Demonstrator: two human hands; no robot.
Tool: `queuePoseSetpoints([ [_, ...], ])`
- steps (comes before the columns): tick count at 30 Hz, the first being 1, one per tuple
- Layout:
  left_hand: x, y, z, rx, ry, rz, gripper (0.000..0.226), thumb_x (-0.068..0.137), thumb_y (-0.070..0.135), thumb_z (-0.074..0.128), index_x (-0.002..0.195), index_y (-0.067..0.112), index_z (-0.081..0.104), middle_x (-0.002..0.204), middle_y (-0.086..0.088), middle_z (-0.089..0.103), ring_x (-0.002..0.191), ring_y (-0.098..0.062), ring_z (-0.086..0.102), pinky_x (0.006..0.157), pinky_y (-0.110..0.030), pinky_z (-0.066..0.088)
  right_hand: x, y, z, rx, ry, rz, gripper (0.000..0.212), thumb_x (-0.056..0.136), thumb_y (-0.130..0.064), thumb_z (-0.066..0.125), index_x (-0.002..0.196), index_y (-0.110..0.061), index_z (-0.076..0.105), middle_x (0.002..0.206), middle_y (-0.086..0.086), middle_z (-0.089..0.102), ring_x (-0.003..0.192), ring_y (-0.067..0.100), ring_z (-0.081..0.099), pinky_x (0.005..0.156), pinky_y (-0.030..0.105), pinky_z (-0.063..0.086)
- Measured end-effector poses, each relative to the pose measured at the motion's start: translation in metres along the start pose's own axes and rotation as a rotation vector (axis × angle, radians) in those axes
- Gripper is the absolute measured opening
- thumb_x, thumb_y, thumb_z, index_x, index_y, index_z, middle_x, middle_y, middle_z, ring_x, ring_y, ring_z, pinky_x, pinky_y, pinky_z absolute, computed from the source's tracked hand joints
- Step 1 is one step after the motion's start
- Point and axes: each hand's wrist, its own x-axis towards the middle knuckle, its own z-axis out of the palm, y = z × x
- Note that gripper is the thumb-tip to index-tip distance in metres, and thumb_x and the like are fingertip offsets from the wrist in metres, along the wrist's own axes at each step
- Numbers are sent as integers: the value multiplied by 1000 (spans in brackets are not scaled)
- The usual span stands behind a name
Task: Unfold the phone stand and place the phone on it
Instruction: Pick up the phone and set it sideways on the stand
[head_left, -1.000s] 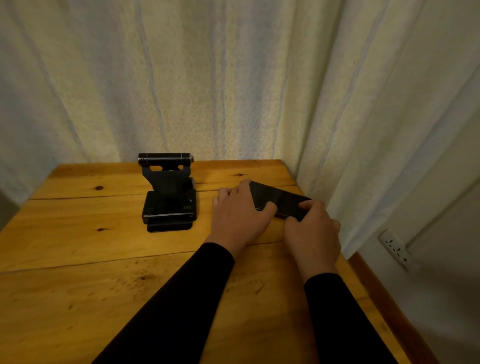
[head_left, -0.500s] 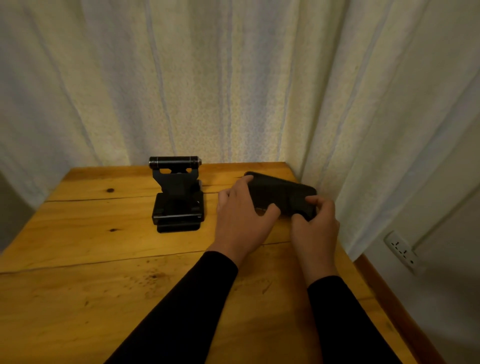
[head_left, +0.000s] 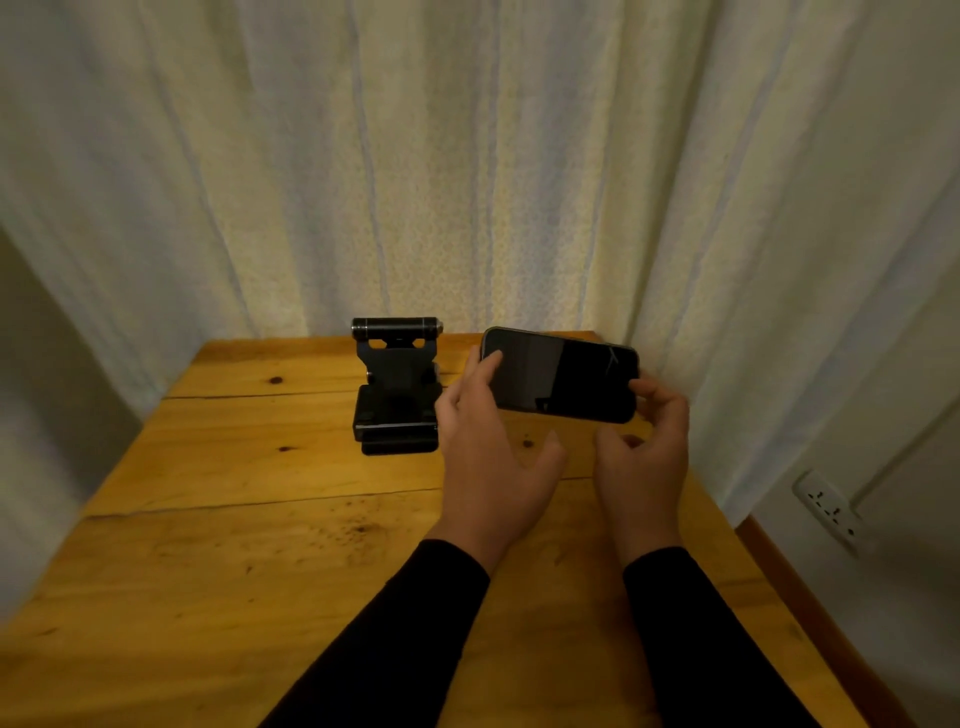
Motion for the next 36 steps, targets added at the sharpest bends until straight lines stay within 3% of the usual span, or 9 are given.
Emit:
queuePoseSetpoints([
  [2, -6, 0, -8, -8, 7, -5, 90, 72, 49, 57, 154, 32, 26, 167, 5, 20, 149, -11, 17, 112, -28, 24, -5, -1, 3, 19, -24, -14, 56, 78, 13, 58, 121, -23, 55, 133, -2, 57, 108, -7, 56, 73, 19, 47],
  [5, -11, -3, -20, 10, 22, 2, 91, 73, 48, 59, 155, 30, 26, 168, 7, 17, 149, -10, 17, 114, -28, 24, -11, -2, 8, 38, -55, -40, 56, 77, 9, 59, 122, -24, 55, 135, -4, 57, 120, 2, 54, 79, 25, 47],
  [8, -14, -6, -33, 10, 48, -4, 90, 72, 50, 57, 155, 33, 25, 168, 9, 16, 148, -7, 16, 114, -27, 24, -18, -6, 15, 73, -88, -59, 54, 72, -5, 56, 121, -28, 55, 137, -7, 57, 119, -4, 54, 79, 22, 47],
  [12, -16, -12, -50, -7, 101, -3, 88, 74, 48, 58, 154, 40, 24, 167, 15, 15, 148, -1, 13, 112, -23, 21, -29, -6, 29, 103, -164, -83, 56, 72, -6, 56, 124, -25, 55, 147, -7, 52, 123, -6, 52, 81, 27, 48],
  [17, -16, -21, -68, -31, 150, -11, 88, 74, 44, 61, 154, 41, 24, 166, 7, 20, 150, -7, 19, 109, -10, 18, -41, -9, 48, 143, -219, -115, 56, 73, -7, 56, 128, -22, 55, 150, -14, 48, 126, -3, 52, 82, 23, 48],
  [21, -14, -30, -85, -47, 186, -17, 87, 76, 41, 62, 154, 45, 22, 166, 7, 21, 151, -7, 17, 107, -3, 17, -50, -12, 62, 142, -267, -115, 59, 73, -8, 56, 131, -20, 55, 152, -12, 48, 130, 3, 51, 89, 41, 52],
  [25, -11, -36, -99, -60, 192, -27, 87, 76, 41, 60, 155, 39, 24, 165, 1, 26, 151, -11, 19, 109, -8, 20, -53, -16, 72, 151, -305, -130, 60, 73, -6, 55, 131, -19, 55, 152, -10, 49, 131, 7, 52, 90, 45, 53],
  [31, -5, -46, -111, -119, 218, -38, 86, 79, 36, 61, 157, 29, 26, 164, -4, 31, 151, -20, 28, 120, -48, 31, -58, -19, 85, 156, -339, -146, 58, 75, -5, 57, 131, -20, 55, 154, -11, 47, 132, 1, 50, 88, 28, 51],
  [36, 2, -50, -118, -203, 212, 0, 82, 79, 27, 61, 155, 22, 32, 155, 1, 46, 146, -11, 39, 119, -43, 35, -55, -18, 88, 162, -367, -127, 59, 76, -7, 56, 133, -20, 56, 154, -12, 45, 133, -6, 47, 90, 23, 53],
])
